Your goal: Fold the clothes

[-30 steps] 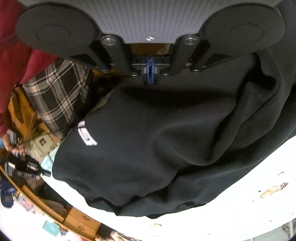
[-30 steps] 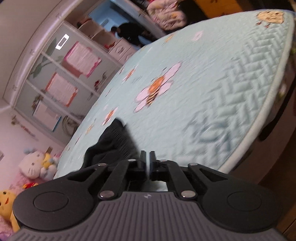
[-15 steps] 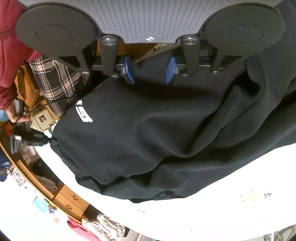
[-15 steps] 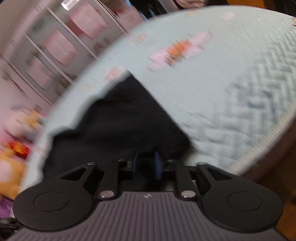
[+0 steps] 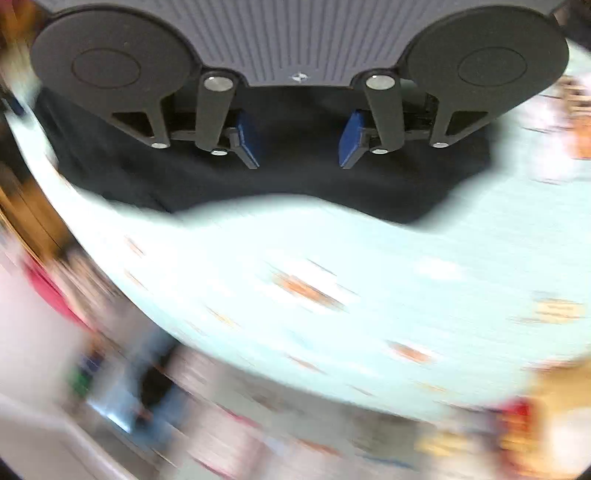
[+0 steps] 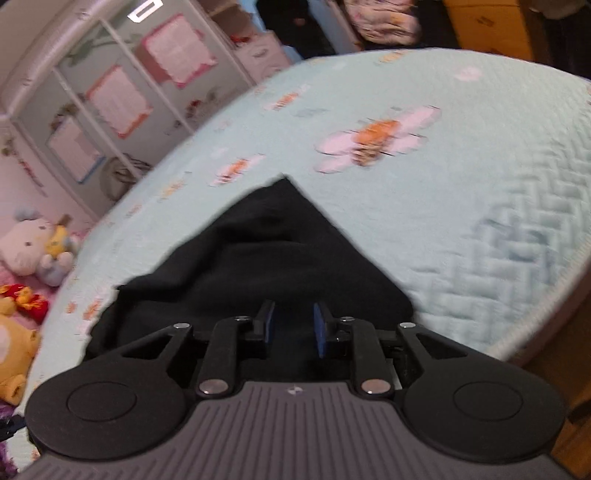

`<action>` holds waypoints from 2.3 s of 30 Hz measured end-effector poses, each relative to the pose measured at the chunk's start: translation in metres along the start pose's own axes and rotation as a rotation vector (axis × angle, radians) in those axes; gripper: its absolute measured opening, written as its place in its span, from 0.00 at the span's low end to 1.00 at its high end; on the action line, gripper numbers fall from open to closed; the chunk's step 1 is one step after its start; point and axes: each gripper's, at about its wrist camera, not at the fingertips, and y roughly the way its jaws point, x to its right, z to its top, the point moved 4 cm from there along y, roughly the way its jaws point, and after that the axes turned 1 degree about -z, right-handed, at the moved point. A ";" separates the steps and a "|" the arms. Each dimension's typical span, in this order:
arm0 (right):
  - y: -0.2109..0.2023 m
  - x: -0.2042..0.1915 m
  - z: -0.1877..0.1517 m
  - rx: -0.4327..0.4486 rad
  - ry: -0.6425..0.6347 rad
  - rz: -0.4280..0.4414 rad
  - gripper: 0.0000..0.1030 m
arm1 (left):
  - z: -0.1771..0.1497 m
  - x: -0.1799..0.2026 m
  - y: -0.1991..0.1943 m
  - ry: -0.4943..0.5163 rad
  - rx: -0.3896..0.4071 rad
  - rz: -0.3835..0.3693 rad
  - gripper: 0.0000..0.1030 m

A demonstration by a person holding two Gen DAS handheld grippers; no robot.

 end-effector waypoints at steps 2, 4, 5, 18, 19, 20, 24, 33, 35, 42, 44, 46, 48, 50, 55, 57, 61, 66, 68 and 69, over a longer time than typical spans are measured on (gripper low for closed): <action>0.003 -0.014 0.003 0.007 -0.011 0.019 0.23 | 0.007 -0.028 -0.007 -0.052 0.054 0.131 0.62; 0.011 -0.034 0.002 -0.008 -0.022 0.058 0.23 | 0.006 -0.052 -0.007 -0.106 0.055 0.183 0.63; 0.018 -0.048 -0.001 -0.031 -0.027 0.092 0.23 | 0.003 -0.061 -0.005 -0.138 0.047 0.177 0.63; 0.089 -0.170 -0.067 -0.290 -0.153 0.246 0.29 | -0.017 -0.082 0.059 -0.429 -0.023 -0.094 0.26; 0.090 -0.176 -0.071 -0.301 -0.166 0.248 0.29 | -0.014 -0.061 0.055 -0.328 -0.008 -0.092 0.26; 0.090 -0.182 -0.075 -0.313 -0.181 0.250 0.29 | -0.010 -0.039 0.050 -0.228 0.006 -0.089 0.26; 0.095 -0.198 -0.089 -0.356 -0.226 0.257 0.30 | -0.029 0.047 0.035 0.182 -0.005 -0.092 0.27; 0.105 -0.231 -0.115 -0.427 -0.296 0.299 0.31 | -0.051 0.051 0.030 0.173 0.027 -0.059 0.59; 0.106 -0.251 -0.117 -0.439 -0.367 0.318 0.37 | -0.047 0.051 0.028 0.164 0.046 -0.048 0.62; 0.082 -0.324 -0.028 -0.102 -0.464 0.384 0.43 | -0.035 0.036 0.034 0.129 0.069 -0.022 0.62; 0.066 -0.340 0.013 0.052 -0.411 0.425 0.60 | -0.031 0.026 0.037 0.067 0.068 -0.029 0.61; 0.064 -0.344 0.027 0.082 -0.441 0.417 0.69 | -0.029 0.015 0.042 0.010 0.046 -0.035 0.58; 0.076 -0.342 0.026 0.047 -0.530 0.357 0.69 | -0.028 0.006 0.049 -0.007 0.006 -0.034 0.44; 0.104 -0.330 0.013 -0.048 -0.641 0.262 0.69 | -0.028 -0.001 0.053 -0.020 -0.019 -0.033 0.44; 0.174 -0.305 -0.011 -0.201 -0.793 0.115 0.69 | -0.022 -0.025 0.053 -0.129 -0.017 0.006 0.63; 0.196 -0.312 -0.013 -0.248 -0.836 0.150 0.69 | -0.017 -0.036 0.054 -0.207 -0.022 0.009 0.67; 0.236 -0.336 -0.029 -0.422 -0.969 0.260 0.69 | -0.012 -0.051 0.064 -0.309 -0.066 0.007 0.68; 0.280 -0.356 -0.065 -0.634 -1.096 0.330 0.69 | -0.010 -0.055 0.077 -0.314 -0.101 0.014 0.68; 0.293 -0.355 -0.076 -0.711 -1.102 0.334 0.70 | -0.008 -0.051 0.080 -0.281 -0.107 -0.001 0.53; 0.297 -0.351 -0.081 -0.744 -1.094 0.323 0.69 | -0.007 -0.049 0.082 -0.258 -0.116 -0.017 0.10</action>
